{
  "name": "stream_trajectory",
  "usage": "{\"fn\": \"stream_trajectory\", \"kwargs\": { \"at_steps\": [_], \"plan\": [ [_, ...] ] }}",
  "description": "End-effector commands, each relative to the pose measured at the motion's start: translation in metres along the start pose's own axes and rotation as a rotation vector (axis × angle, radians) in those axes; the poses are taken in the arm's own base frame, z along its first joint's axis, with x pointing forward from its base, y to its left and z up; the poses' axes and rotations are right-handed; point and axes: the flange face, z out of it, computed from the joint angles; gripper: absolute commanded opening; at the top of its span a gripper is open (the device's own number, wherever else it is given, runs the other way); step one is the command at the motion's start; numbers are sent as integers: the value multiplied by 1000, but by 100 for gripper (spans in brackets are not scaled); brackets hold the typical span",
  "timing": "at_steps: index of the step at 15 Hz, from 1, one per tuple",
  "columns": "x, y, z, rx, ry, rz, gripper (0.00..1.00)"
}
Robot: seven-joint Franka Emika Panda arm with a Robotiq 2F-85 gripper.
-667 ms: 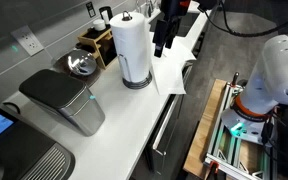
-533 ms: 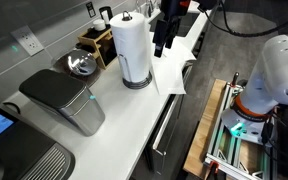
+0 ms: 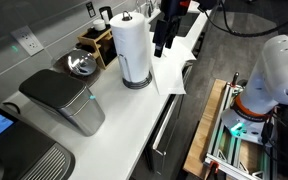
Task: Pluck a paper towel from the roll
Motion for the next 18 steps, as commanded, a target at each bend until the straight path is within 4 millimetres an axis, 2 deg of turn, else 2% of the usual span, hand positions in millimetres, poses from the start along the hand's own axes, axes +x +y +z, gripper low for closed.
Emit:
{"fn": "stream_trajectory", "kwargs": {
  "at_steps": [1,2,3,9,13,14,15,18],
  "plan": [
    [0,0,-1,0,-1,0,100],
    [0,0,-1,0,-1,0,100],
    [-3,10,7,-10,-31,19,100],
    [-29,84,41,-27,-80,46,100],
    [-36,119,68,-47,-59,-16,100],
    [-16,125,60,-52,-38,-33,100],
    [-14,131,66,-66,-16,-47,100],
    [7,142,64,-85,118,-66,100]
  ]
}}
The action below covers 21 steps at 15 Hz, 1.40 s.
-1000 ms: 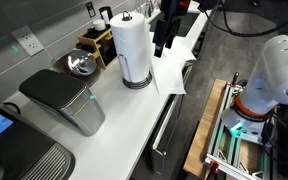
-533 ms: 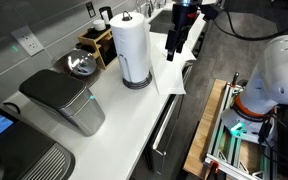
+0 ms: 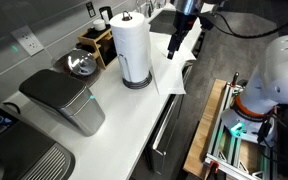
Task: Pluck a paper towel from the roll
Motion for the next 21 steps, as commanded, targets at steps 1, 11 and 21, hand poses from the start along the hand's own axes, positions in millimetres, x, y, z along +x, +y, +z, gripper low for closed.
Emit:
{"fn": "stream_trajectory", "kwargs": {
  "at_steps": [1,11,21],
  "plan": [
    [7,4,0,-10,40,-4,100],
    [17,12,5,-21,73,-7,100],
    [27,27,58,-45,-5,-59,100]
  ]
}}
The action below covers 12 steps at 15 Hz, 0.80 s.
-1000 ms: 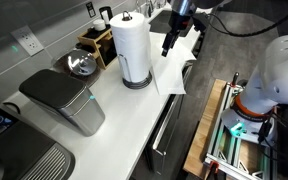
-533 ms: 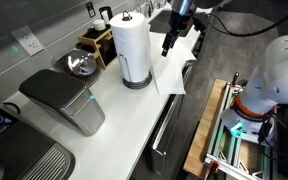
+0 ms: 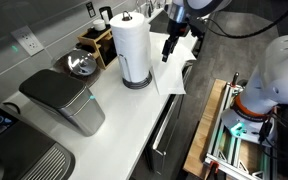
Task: Pluck a paper towel from the roll
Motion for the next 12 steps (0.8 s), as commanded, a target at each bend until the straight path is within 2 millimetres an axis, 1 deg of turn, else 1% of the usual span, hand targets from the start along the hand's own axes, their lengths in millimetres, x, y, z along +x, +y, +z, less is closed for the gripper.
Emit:
{"fn": "stream_trajectory", "kwargs": {
  "at_steps": [1,5,8,12],
  "plan": [
    [10,12,30,-31,-3,-51,100],
    [20,32,55,-76,52,-123,100],
    [22,44,72,-88,73,-160,100],
    [24,54,88,-92,111,-209,100]
  ]
}}
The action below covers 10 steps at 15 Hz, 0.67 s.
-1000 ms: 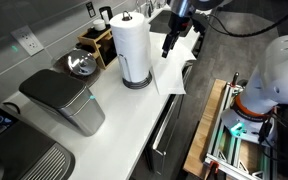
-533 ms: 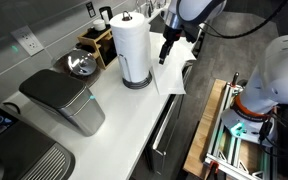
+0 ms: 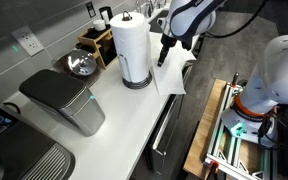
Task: Pluck a paper towel from the roll
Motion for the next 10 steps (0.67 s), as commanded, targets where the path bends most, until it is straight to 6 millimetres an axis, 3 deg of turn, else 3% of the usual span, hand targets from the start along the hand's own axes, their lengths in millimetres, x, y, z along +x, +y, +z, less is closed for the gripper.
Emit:
{"fn": "stream_trajectory", "kwargs": {
  "at_steps": [1,10],
  "plan": [
    [1,4,15,-1,44,-51,100],
    [0,9,25,-10,164,-78,100]
  ]
}}
